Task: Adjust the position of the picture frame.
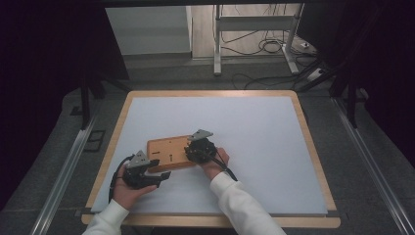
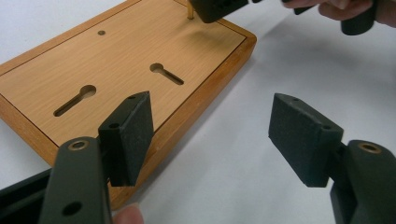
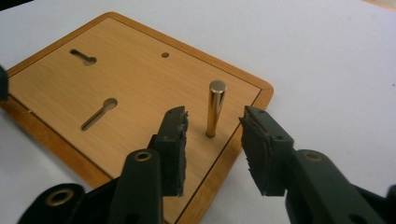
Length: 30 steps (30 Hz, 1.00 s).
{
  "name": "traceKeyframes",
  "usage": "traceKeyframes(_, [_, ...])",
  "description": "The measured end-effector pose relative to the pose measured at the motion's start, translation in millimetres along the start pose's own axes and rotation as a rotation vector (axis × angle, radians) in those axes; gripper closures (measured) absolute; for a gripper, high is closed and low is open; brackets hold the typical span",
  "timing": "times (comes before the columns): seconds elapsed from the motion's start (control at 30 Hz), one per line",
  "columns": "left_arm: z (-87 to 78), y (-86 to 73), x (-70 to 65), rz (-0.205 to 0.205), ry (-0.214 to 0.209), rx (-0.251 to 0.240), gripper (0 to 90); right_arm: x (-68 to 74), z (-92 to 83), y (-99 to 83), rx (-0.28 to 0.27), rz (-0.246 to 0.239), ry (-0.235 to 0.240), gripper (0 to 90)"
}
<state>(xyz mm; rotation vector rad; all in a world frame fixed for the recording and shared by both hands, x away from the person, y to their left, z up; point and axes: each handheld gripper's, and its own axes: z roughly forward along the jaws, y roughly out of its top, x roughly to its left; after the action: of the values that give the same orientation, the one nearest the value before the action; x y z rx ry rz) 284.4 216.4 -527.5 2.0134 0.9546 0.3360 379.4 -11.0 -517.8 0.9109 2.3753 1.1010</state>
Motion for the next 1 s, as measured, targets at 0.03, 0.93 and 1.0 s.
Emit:
traceKeyframes(0.03, [0.1, 0.0, -0.1, 0.0, -0.001, 0.0, 30.1, -0.6, 1.5, 0.9, 0.003, -0.002, -0.002, 62.6])
traceKeyframes(0.93, [-0.3, -0.4, 1.1, -0.001, 0.0, 0.004, 30.0, -1.9, 4.0, 1.1, 0.028, -0.013, 0.032, 85.1])
traceKeyframes(1.0, [-0.5, -0.4, 1.0, -0.003, 0.0, 0.003, 30.0, -1.3, 0.7, -0.6, 0.025, -0.015, 0.036, 85.1])
